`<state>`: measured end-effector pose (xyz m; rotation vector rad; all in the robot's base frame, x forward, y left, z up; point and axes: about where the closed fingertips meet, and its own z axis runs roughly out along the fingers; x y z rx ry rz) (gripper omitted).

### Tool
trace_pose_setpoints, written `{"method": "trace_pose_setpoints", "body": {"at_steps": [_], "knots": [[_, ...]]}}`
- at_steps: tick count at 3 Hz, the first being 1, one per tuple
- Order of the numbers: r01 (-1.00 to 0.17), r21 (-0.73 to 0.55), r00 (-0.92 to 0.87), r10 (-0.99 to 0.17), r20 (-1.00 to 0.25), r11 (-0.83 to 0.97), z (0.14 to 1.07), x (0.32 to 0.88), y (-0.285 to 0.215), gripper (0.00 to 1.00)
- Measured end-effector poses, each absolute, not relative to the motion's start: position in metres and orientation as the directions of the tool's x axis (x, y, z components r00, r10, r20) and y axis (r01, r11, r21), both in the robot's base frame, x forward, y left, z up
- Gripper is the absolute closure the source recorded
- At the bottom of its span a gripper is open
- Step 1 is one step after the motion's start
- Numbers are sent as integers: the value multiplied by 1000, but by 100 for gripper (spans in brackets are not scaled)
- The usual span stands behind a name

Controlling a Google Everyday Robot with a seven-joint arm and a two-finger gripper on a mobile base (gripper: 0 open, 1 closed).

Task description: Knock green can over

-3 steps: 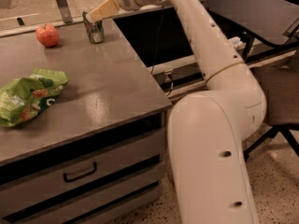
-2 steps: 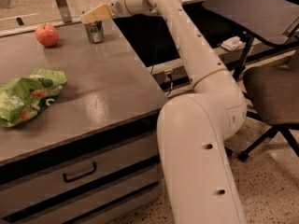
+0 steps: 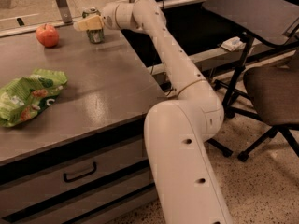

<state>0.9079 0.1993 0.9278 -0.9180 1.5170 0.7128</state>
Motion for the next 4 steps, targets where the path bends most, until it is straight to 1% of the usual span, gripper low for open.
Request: {"method": "trace_pose_setpoints", "body": {"at_steps": [1, 2, 3, 4], "knots": [[-849, -18, -58, -126, -990, 527, 908, 919, 206, 18], [-838, 24, -79, -79, -994, 544, 898, 927, 204, 42], [-845, -38, -28, -116, -993, 533, 921, 920, 185, 65], [-870, -186, 63, -272, -960, 457, 951, 891, 166, 89]]}}
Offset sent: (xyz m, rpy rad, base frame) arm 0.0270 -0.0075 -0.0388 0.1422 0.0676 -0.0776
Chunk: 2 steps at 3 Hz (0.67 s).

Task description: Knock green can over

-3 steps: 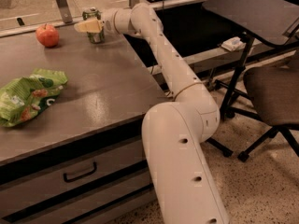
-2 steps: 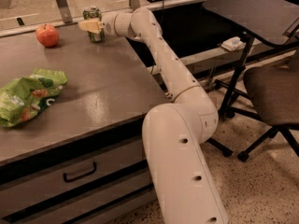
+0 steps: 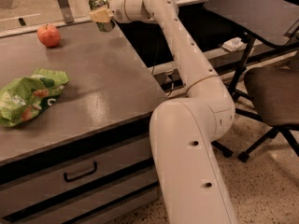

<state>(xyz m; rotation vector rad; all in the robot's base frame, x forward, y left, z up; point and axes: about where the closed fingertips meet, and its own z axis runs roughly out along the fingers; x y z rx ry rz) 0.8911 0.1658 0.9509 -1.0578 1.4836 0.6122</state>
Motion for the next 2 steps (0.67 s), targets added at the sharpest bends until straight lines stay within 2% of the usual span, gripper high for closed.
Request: {"method": "trace_pose_setpoints", "body": {"at_steps": [1, 2], "knots": [[-895, -328, 174, -439, -881, 303, 971, 850, 167, 100], [-912, -399, 270, -591, -760, 96, 960, 808, 187, 100]]}}
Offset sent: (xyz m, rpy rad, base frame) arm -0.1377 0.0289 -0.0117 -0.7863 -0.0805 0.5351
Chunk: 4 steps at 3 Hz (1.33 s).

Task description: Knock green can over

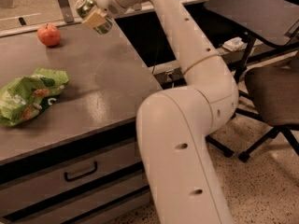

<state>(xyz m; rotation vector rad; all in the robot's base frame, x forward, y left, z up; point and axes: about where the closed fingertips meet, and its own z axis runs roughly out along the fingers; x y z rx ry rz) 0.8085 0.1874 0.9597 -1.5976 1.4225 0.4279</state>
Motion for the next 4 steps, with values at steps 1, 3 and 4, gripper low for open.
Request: {"method": "trace_pose_setpoints", "body": {"at_steps": [1, 3, 4], "knots": [[-933, -325, 339, -686, -644, -157, 922, 756, 214, 80], [-967, -180, 254, -740, -623, -180, 889, 742, 205, 27], [-972, -190, 227, -767, -600, -139, 883, 756, 193, 0]]}}
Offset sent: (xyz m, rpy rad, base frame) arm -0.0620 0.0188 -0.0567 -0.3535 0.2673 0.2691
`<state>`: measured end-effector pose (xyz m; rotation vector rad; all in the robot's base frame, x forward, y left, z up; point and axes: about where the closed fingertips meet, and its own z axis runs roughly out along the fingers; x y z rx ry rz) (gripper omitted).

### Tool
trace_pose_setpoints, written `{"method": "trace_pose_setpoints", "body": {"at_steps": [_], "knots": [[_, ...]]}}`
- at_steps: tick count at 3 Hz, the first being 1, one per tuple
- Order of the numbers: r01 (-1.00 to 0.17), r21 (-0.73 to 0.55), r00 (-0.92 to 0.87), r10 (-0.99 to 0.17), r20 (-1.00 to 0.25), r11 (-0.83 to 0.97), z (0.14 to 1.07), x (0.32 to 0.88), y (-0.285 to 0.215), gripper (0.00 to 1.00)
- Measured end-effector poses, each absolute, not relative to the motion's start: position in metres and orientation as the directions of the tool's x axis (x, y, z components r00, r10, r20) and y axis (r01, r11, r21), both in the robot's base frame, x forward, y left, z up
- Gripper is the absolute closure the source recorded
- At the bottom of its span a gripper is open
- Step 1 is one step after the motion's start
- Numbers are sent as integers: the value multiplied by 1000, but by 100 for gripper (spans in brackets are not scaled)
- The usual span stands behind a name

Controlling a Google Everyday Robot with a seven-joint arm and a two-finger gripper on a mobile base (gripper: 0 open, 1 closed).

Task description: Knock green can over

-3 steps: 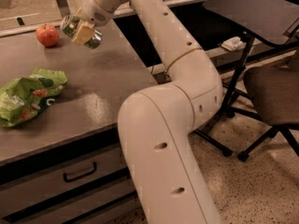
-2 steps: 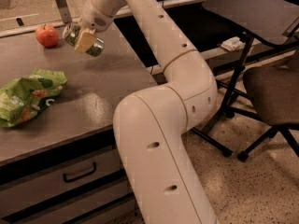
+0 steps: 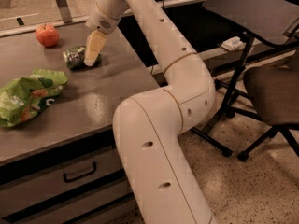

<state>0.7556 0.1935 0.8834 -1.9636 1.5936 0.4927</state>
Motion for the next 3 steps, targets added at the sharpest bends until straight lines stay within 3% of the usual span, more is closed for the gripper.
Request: {"method": "trace_pose_setpoints", "body": {"at_steps": [2, 3], "knots": [[-972, -183, 225, -807, -546, -148, 889, 749, 181, 0], [-982, -178, 147, -873, -465, -70, 904, 748, 147, 0]]}}
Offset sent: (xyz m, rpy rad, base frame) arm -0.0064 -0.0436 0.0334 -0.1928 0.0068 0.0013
